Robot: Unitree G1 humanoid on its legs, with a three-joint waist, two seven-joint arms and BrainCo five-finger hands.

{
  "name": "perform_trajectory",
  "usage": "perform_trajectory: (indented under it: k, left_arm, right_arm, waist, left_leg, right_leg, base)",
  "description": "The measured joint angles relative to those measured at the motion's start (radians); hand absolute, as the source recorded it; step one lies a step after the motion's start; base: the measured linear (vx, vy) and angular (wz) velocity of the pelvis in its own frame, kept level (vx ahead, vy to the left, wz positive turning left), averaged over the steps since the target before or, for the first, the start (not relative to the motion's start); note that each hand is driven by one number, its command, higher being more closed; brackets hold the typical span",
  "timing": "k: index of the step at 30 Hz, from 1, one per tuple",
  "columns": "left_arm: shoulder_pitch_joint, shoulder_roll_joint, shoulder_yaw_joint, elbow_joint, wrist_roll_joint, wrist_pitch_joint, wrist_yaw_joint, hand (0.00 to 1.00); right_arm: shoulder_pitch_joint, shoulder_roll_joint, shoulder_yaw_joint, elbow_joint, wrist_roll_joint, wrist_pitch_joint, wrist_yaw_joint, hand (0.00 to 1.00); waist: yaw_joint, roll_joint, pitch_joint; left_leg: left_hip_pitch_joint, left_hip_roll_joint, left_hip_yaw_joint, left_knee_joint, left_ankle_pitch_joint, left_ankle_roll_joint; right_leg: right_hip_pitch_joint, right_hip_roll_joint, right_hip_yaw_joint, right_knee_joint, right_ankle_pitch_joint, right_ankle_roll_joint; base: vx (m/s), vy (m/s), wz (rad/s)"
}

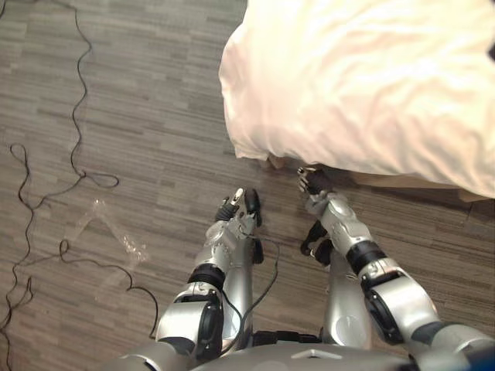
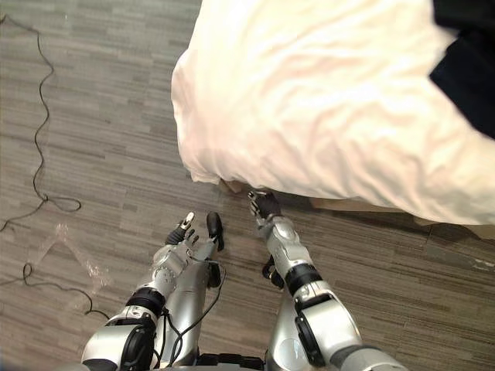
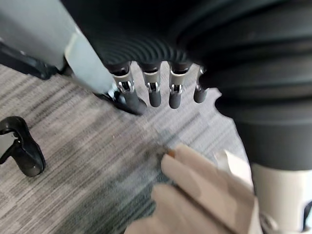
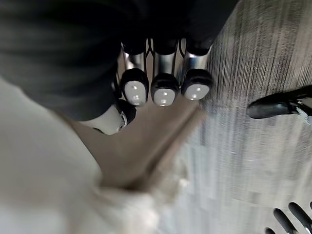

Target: Tidy the bed and pick cloth on bed and put in laundry

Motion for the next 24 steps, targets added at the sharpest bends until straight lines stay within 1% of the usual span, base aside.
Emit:
perform_trajectory:
  k: [2, 3, 4, 6, 8, 9, 10, 12, 13, 14, 15, 16, 17, 19, 20, 21, 23, 24]
  left_arm:
    - [0.029, 0.022, -0.045, 0.000, -0.001, 0.002, 0.002, 0.00]
    - [0.060, 0.041, -0.076, 0.000, -0.001, 0.005, 0.006, 0.00]
    - [0.096, 0.060, -0.102, -0.001, -0.011, 0.013, 0.012, 0.00]
    - [0.150, 0.078, -0.131, 0.000, -0.042, 0.027, 0.030, 0.00]
    - [0.198, 0.087, -0.130, 0.002, -0.063, 0.044, 0.029, 0.00]
    - [0.234, 0.096, -0.130, 0.016, -0.074, 0.053, 0.027, 0.00]
    - [0.248, 0.102, -0.130, 0.028, -0.085, 0.061, 0.024, 0.00]
    - [0.313, 0.133, -0.127, 0.046, -0.110, 0.096, 0.014, 0.00]
    - [0.328, 0.139, -0.127, 0.045, -0.110, 0.101, 0.005, 0.00]
    - [0.349, 0.148, -0.127, 0.044, -0.108, 0.118, -0.014, 0.00]
    - [0.369, 0.156, -0.127, 0.043, -0.108, 0.132, -0.023, 0.00]
    - [0.370, 0.156, -0.127, 0.043, -0.108, 0.132, -0.024, 0.00]
    - [0.399, 0.162, -0.126, 0.043, -0.106, 0.145, -0.027, 0.00]
    - [0.437, 0.165, -0.124, 0.037, -0.096, 0.171, -0.040, 0.00]
    - [0.467, 0.164, -0.125, 0.037, -0.091, 0.181, -0.041, 0.00]
    - [0.486, 0.164, -0.123, 0.033, -0.070, 0.177, -0.043, 0.00]
    - [0.515, 0.163, -0.123, 0.033, -0.050, 0.175, -0.044, 0.00]
    - [0.526, 0.159, -0.123, 0.027, -0.029, 0.171, -0.044, 0.00]
  right_arm:
    - [0.078, -0.002, -0.046, -0.002, 0.036, -0.024, 0.022, 1.00]
    - [0.142, -0.004, -0.073, -0.008, 0.037, -0.040, 0.036, 1.00]
    - [0.212, -0.005, -0.101, -0.008, 0.037, -0.058, 0.051, 1.00]
    - [0.317, -0.025, -0.148, -0.005, 0.038, -0.077, 0.062, 1.00]
    - [0.400, -0.039, -0.198, 0.014, 0.038, -0.102, 0.076, 1.00]
    - [0.446, -0.058, -0.233, 0.025, 0.039, -0.119, 0.094, 1.00]
    - [0.464, -0.065, -0.246, 0.026, 0.039, -0.128, 0.103, 1.00]
    - [0.510, -0.084, -0.289, 0.023, 0.039, -0.165, 0.143, 1.00]
    - [0.515, -0.087, -0.298, 0.017, 0.039, -0.176, 0.154, 1.00]
    - [0.524, -0.094, -0.310, 0.000, 0.038, -0.197, 0.184, 1.00]
    - [0.531, -0.095, -0.317, -0.034, 0.038, -0.202, 0.207, 1.00]
    - [0.531, -0.095, -0.317, -0.038, 0.038, -0.202, 0.209, 1.00]
    - [0.547, -0.094, -0.315, -0.119, 0.038, -0.210, 0.239, 1.00]
    - [0.559, -0.092, -0.314, -0.227, 0.041, -0.210, 0.284, 1.00]
    - [0.559, -0.090, -0.309, -0.287, 0.052, -0.204, 0.318, 1.00]
    - [0.559, -0.086, -0.303, -0.326, 0.067, -0.196, 0.340, 1.00]
    - [0.557, -0.071, -0.285, -0.390, 0.079, -0.171, 0.381, 1.00]
    - [0.559, -0.059, -0.251, -0.429, 0.079, -0.143, 0.404, 1.00]
  waist:
    - [-0.015, -0.004, -0.002]
    - [-0.031, -0.005, -0.006]
    - [-0.045, -0.014, -0.015]
    - [-0.057, -0.024, -0.037]
    - [-0.064, -0.029, -0.059]
    - [-0.080, -0.029, -0.090]
    - [-0.085, -0.031, -0.106]
    - [-0.094, -0.038, -0.154]
    - [-0.097, -0.037, -0.166]
    - [-0.100, -0.034, -0.185]
    - [-0.100, -0.032, -0.206]
    - [-0.100, -0.032, -0.207]
    - [-0.100, -0.032, -0.229]
    - [-0.097, -0.032, -0.245]
    - [-0.097, -0.033, -0.258]
    - [-0.095, -0.033, -0.269]
    - [-0.082, -0.032, -0.296]
    - [-0.077, -0.032, -0.302]
  left_leg:
    - [0.050, 0.002, 0.025, -0.019, -0.002, -0.004]
    - [0.086, 0.002, 0.036, -0.038, -0.002, -0.007]
    - [0.122, -0.002, 0.051, -0.052, -0.003, -0.012]
    - [0.172, -0.001, 0.072, -0.070, -0.006, -0.015]
    - [0.228, 0.001, 0.080, -0.089, -0.014, -0.023]
    - [0.258, 0.001, 0.091, -0.103, -0.017, -0.028]
    - [0.273, 0.001, 0.096, -0.108, -0.020, -0.030]
    - [0.345, 0.001, 0.121, -0.132, -0.028, -0.039]
    - [0.356, 0.000, 0.126, -0.132, -0.031, -0.038]
    - [0.376, -0.001, 0.126, -0.132, -0.040, -0.039]
    - [0.388, -0.002, 0.125, -0.132, -0.045, -0.037]
    - [0.389, -0.002, 0.125, -0.132, -0.046, -0.037]
    - [0.409, -0.005, 0.124, -0.133, -0.052, -0.035]
    - [0.436, -0.007, 0.123, -0.133, -0.063, -0.033]
    - [0.452, -0.008, 0.122, -0.133, -0.071, -0.032]
    - [0.461, -0.009, 0.120, -0.134, -0.074, -0.032]
    - [0.468, -0.010, 0.115, -0.138, -0.076, -0.032]
    - [0.478, -0.012, 0.101, -0.139, -0.077, -0.033]
  right_leg:
    - [0.032, 0.012, 0.024, -0.024, 0.006, 0.007]
    - [0.060, 0.021, 0.034, -0.046, 0.010, 0.013]
    - [0.085, 0.030, 0.047, -0.067, 0.016, 0.017]
    - [0.126, 0.045, 0.067, -0.102, 0.023, 0.026]
    - [0.181, 0.060, 0.079, -0.146, 0.036, 0.036]
    - [0.215, 0.070, 0.080, -0.176, 0.044, 0.044]
    - [0.231, 0.077, 0.082, -0.190, 0.048, 0.047]
    - [0.303, 0.096, 0.106, -0.259, 0.075, 0.061]
    - [0.320, 0.099, 0.110, -0.278, 0.082, 0.064]
    - [0.352, 0.104, 0.112, -0.313, 0.096, 0.071]
    - [0.375, 0.108, 0.113, -0.342, 0.109, 0.076]
    - [0.377, 0.108, 0.113, -0.345, 0.110, 0.076]
    - [0.415, 0.112, 0.111, -0.386, 0.128, 0.081]
    - [0.454, 0.118, 0.109, -0.427, 0.145, 0.085]
    - [0.477, 0.120, 0.109, -0.451, 0.154, 0.088]
    - [0.491, 0.120, 0.108, -0.464, 0.157, 0.088]
    - [0.508, 0.122, 0.103, -0.484, 0.162, 0.092]
    - [0.526, 0.123, 0.095, -0.491, 0.163, 0.095]
  base:
    - [0.04, -0.014, -0.43]
    - [0.06, 0.011, -0.42]
    - [0.11, 0.024, -0.42]
    - [0.16, 0.021, -0.45]
    - [0.16, 0.012, -0.35]
    - [0.13, 0.017, -0.17]
    - [0.16, 0.022, -0.28]
    - [0.15, 0.033, -0.42]
    - [0.12, 0.051, -0.31]
    - [0.08, 0.058, -0.14]
    - [0.07, 0.061, -0.08]
    - [0.05, 0.079, -0.04]
    - [0.03, 0.076, -0.02]
    - [0.00, 0.063, -0.04]
    - [-0.02, 0.050, -0.04]
    - [-0.03, 0.056, -0.04]
    - [-0.01, 0.035, 0.06]
    - [-0.01, 0.013, 0.15]
